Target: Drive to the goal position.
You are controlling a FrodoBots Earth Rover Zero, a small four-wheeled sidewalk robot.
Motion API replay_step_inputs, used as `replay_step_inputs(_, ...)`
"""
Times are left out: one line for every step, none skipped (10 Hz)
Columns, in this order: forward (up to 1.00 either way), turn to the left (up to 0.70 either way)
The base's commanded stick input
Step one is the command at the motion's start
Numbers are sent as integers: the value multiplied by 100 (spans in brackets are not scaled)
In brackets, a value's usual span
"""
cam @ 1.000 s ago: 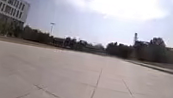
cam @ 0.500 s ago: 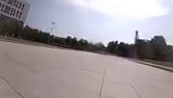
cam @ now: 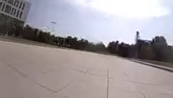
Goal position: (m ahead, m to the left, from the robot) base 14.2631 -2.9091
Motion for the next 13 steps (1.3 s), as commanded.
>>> replay_step_inputs(70, -1)
replay_step_inputs(70, -1)
replay_step_inputs(70, -1)
replay_step_inputs(70, -1)
replay_step_inputs(70, -1)
replay_step_inputs(70, -1)
replay_step_inputs(70, -1)
replay_step_inputs(70, -1)
replay_step_inputs(70, -1)
replay_step_inputs(70, -1)
replay_step_inputs(70, -1)
replay_step_inputs(70, -1)
replay_step_inputs(70, -1)
